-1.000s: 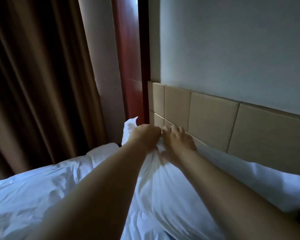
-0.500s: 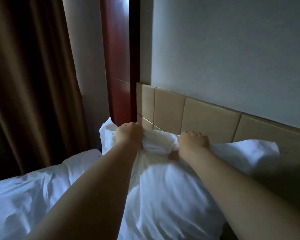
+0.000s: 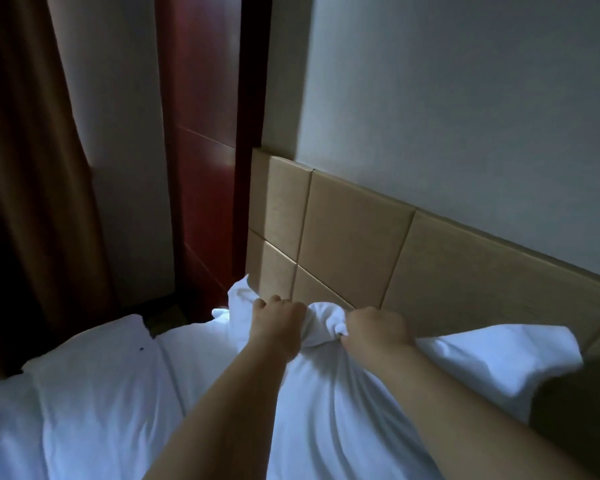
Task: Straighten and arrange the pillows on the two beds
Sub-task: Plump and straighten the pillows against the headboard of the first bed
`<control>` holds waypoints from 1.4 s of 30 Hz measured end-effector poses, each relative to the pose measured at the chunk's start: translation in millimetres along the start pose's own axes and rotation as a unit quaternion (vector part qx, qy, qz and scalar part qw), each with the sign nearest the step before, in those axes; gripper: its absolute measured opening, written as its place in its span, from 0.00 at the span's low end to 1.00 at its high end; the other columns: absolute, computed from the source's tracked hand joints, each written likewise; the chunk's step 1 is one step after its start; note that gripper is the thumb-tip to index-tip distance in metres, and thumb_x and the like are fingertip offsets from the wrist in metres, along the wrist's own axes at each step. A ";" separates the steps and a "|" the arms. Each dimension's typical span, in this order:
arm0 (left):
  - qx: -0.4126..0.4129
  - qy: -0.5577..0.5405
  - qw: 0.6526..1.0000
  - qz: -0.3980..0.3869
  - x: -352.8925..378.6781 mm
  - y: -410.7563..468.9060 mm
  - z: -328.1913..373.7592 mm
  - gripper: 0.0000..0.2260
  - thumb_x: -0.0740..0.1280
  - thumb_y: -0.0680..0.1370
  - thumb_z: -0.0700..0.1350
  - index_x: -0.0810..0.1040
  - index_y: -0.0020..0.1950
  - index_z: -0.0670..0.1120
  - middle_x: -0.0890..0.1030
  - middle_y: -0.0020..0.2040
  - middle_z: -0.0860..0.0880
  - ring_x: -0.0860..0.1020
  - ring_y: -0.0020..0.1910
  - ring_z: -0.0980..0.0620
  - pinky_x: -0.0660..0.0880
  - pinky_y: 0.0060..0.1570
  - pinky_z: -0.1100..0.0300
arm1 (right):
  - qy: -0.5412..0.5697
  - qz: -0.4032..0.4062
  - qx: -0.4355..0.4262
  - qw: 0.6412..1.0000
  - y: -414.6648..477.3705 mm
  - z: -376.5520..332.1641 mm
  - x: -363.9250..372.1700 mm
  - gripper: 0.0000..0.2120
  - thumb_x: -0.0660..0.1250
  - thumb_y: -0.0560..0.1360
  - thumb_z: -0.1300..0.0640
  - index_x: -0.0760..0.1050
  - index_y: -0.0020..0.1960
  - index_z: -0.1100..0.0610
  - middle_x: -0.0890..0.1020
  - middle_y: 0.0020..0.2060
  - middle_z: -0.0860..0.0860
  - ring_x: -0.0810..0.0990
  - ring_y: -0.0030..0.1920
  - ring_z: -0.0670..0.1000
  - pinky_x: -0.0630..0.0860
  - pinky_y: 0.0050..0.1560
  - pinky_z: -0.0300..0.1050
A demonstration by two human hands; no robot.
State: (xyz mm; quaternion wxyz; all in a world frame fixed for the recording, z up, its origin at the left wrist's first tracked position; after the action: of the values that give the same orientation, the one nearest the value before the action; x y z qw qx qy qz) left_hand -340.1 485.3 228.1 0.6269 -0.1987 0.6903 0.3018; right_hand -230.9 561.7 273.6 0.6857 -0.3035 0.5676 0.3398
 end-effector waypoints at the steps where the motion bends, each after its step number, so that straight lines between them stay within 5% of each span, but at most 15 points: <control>1: 0.002 -0.005 1.000 0.006 1.6 10.9 -3.6 0.13 0.64 0.74 0.40 0.75 0.59 0.49 0.79 0.57 0.48 0.73 0.60 0.45 0.66 0.56 0.51 | 0.001 0.000 0.005 1.000 8.0 -3.0 -1.0 0.15 0.58 0.79 0.51 0.77 0.61 0.54 0.81 0.58 0.54 0.80 0.59 0.56 0.75 0.55 0.45; 6: 0.028 -0.028 0.997 0.069 -41.1 66.4 -26.3 0.12 0.62 0.74 0.43 0.77 0.57 0.48 0.79 0.57 0.47 0.73 0.62 0.43 0.66 0.59 0.51 | 0.027 0.033 0.030 0.999 40.0 -5.9 -43.5 0.16 0.60 0.78 0.48 0.77 0.61 0.55 0.81 0.58 0.56 0.80 0.59 0.58 0.75 0.54 0.47; 15: 0.076 -0.036 0.981 0.175 -142.4 126.2 -75.8 0.11 0.66 0.73 0.49 0.79 0.53 0.48 0.81 0.55 0.47 0.75 0.59 0.44 0.67 0.58 0.51 | 0.126 0.103 0.042 0.986 72.4 -25.7 -135.4 0.11 0.64 0.77 0.54 0.78 0.52 0.61 0.82 0.50 0.58 0.82 0.50 0.58 0.69 0.40 0.42; 21: 0.084 0.015 0.972 0.219 -155.7 143.8 -104.9 0.11 0.69 0.71 0.50 0.77 0.51 0.48 0.80 0.53 0.49 0.75 0.56 0.46 0.69 0.53 0.53 | 0.187 0.095 0.025 0.977 94.6 -52.9 -144.2 0.19 0.64 0.79 0.53 0.72 0.66 0.63 0.78 0.61 0.60 0.77 0.62 0.59 0.74 0.56 0.46; 25: 0.122 0.106 0.957 0.241 -132.0 141.1 -111.5 0.28 0.72 0.68 0.53 0.68 0.65 0.49 0.74 0.61 0.48 0.72 0.62 0.45 0.65 0.63 0.47 | 0.218 0.078 0.027 0.972 118.8 -68.6 -124.2 0.19 0.62 0.79 0.50 0.73 0.64 0.61 0.79 0.60 0.60 0.78 0.59 0.60 0.74 0.55 0.47; 28: 0.181 0.180 0.951 0.176 -98.5 129.8 -103.0 0.28 0.68 0.73 0.51 0.62 0.71 0.52 0.66 0.66 0.48 0.66 0.66 0.46 0.61 0.67 0.47 | 0.195 0.051 0.014 0.979 126.0 -77.4 -98.8 0.19 0.60 0.80 0.50 0.71 0.66 0.59 0.77 0.62 0.58 0.77 0.61 0.57 0.74 0.59 0.47; 31: 0.184 0.157 0.953 0.184 -75.7 121.3 -97.9 0.19 0.79 0.60 0.48 0.81 0.49 0.47 0.79 0.47 0.48 0.77 0.47 0.46 0.73 0.46 0.52 | 0.212 0.033 0.016 0.977 129.3 -78.6 -77.2 0.19 0.60 0.80 0.49 0.72 0.65 0.59 0.78 0.60 0.57 0.78 0.59 0.56 0.73 0.53 0.45; 33: 0.166 0.145 0.957 0.189 -70.1 122.9 -95.9 0.17 0.82 0.52 0.46 0.81 0.35 0.47 0.79 0.35 0.49 0.77 0.37 0.47 0.72 0.35 0.55 | 0.221 0.028 0.026 0.974 131.0 -77.7 -71.6 0.18 0.61 0.79 0.49 0.73 0.63 0.59 0.79 0.59 0.56 0.79 0.58 0.56 0.72 0.50 0.44; 36: 0.156 0.140 0.964 0.165 -59.8 121.9 -87.5 0.08 0.72 0.69 0.44 0.80 0.47 0.47 0.79 0.46 0.49 0.75 0.50 0.48 0.70 0.47 0.55 | 0.254 0.017 0.026 0.967 127.9 -73.4 -65.2 0.20 0.63 0.78 0.52 0.69 0.68 0.59 0.73 0.65 0.57 0.73 0.65 0.56 0.71 0.60 0.47; 40: 0.122 0.176 0.966 0.146 -39.5 123.2 -82.0 0.10 0.63 0.77 0.44 0.76 0.58 0.47 0.77 0.56 0.50 0.71 0.58 0.47 0.65 0.56 0.54 | 0.167 -0.103 0.089 0.977 120.5 -51.5 -27.4 0.44 0.74 0.67 0.43 0.55 0.75 0.53 0.61 0.73 0.55 0.61 0.73 0.59 0.65 0.69 0.57; 42: 0.119 0.179 0.968 0.127 -31.8 121.9 -75.7 0.11 0.63 0.77 0.45 0.75 0.59 0.47 0.76 0.57 0.49 0.72 0.59 0.47 0.65 0.57 0.53 | 0.126 -0.111 0.103 0.980 122.4 -45.6 -3.6 0.36 0.71 0.69 0.44 0.62 0.72 0.52 0.69 0.70 0.54 0.69 0.69 0.59 0.71 0.65 0.57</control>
State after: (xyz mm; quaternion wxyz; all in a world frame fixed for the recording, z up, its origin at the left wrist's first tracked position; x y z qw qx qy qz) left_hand -471.8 521.6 282.3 0.4689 -0.0841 0.8416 0.2543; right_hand -356.7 596.2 265.7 0.6695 -0.3329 0.6444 0.1603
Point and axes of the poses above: each hand's wrist, its own y-axis towards the middle knuckle, its own x-axis out of the palm, z = x × y, the point moved 4 cm from there along y, towards the middle knuckle
